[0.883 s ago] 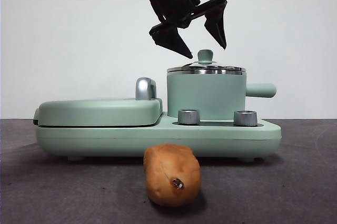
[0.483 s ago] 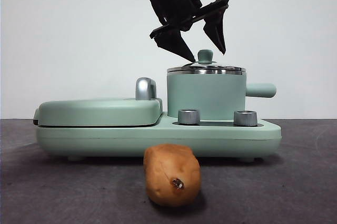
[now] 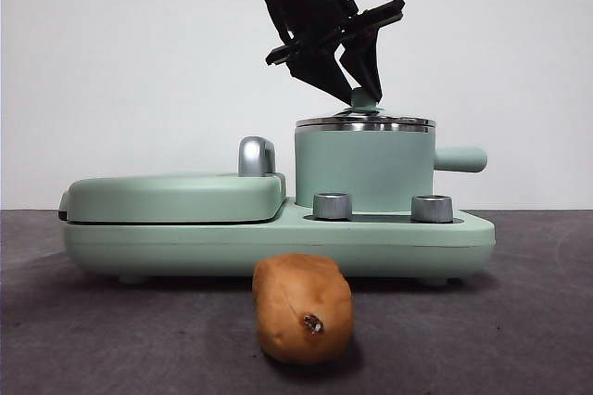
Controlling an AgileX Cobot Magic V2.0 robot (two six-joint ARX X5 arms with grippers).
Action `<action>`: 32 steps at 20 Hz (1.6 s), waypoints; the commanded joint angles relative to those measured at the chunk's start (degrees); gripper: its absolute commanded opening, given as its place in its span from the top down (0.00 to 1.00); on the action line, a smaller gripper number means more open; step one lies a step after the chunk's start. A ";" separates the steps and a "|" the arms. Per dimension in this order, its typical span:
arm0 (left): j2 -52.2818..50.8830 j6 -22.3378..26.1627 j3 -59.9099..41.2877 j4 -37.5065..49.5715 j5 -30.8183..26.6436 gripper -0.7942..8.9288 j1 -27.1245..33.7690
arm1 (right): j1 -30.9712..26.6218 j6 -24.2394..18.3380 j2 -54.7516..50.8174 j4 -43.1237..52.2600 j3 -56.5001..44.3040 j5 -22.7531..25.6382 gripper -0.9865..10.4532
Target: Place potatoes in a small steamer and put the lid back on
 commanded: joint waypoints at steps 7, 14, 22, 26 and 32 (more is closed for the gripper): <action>1.62 3.50 4.79 -1.16 0.72 0.87 -0.63 | 0.13 0.24 0.39 0.46 0.96 0.87 0.51; 1.51 3.52 18.84 -12.94 0.72 0.87 -0.31 | 1.97 3.43 3.85 -3.76 5.03 5.70 0.52; -2.34 3.61 21.94 -21.20 0.74 0.90 4.26 | 20.92 9.07 18.18 -11.10 12.35 21.16 0.52; -4.24 3.34 21.94 -23.78 0.76 0.90 8.31 | 33.44 12.44 27.34 -9.16 12.35 31.23 0.52; -6.01 1.73 21.94 -25.90 1.14 0.90 13.18 | 43.52 19.02 42.64 -3.78 12.35 33.24 0.52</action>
